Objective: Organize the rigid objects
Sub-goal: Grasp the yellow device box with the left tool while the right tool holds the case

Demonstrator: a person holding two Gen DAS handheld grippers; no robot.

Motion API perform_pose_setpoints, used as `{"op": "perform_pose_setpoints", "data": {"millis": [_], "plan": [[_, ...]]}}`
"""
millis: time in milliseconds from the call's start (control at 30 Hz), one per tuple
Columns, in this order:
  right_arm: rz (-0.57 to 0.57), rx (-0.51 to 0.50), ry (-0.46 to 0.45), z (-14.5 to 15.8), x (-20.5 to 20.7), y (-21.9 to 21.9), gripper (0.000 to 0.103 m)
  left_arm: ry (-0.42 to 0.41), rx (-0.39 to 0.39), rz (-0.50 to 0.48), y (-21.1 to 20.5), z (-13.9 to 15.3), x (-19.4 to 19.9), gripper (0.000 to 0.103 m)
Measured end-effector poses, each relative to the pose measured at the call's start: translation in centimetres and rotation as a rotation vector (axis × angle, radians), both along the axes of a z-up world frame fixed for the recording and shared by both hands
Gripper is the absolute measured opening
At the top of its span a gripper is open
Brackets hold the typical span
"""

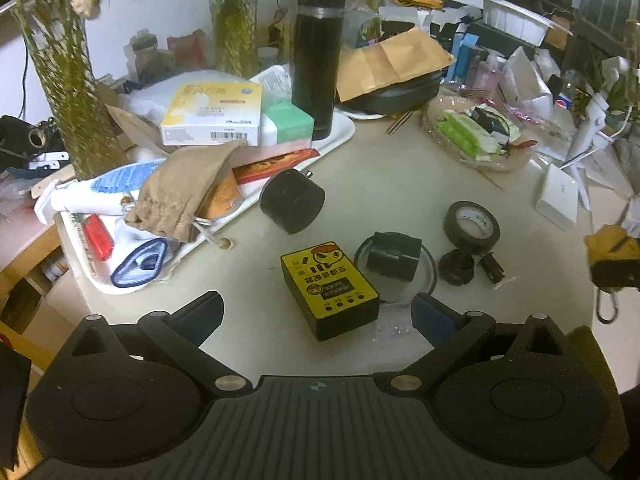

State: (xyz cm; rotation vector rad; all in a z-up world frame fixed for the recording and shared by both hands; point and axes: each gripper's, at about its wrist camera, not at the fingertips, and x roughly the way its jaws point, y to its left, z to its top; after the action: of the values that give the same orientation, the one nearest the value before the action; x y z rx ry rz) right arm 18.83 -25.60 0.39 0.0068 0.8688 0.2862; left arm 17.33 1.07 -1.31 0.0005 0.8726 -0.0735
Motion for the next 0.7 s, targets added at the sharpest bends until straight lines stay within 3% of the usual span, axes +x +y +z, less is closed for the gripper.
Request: {"op": "perform_pose_setpoints", "data": {"millis": [567, 633, 700], "plan": [[-0.025, 0.021, 0.005, -0.9, -1.1, -2.2, 0.079, 0.159, -0.001, 0.057, -0.6, -4.2, 7.0, 0.102], [-0.022, 0.023, 0.005, -0.9, -1.1, -2.2, 0.079, 0.184, -0.009, 0.059, -0.6, -4.7, 7.7, 0.087], [-0.020, 0.023, 0.005, -0.9, -1.2, -2.2, 0.079, 0.214, -0.012, 0.059, -0.6, -5.3, 8.2, 0.085]]}}
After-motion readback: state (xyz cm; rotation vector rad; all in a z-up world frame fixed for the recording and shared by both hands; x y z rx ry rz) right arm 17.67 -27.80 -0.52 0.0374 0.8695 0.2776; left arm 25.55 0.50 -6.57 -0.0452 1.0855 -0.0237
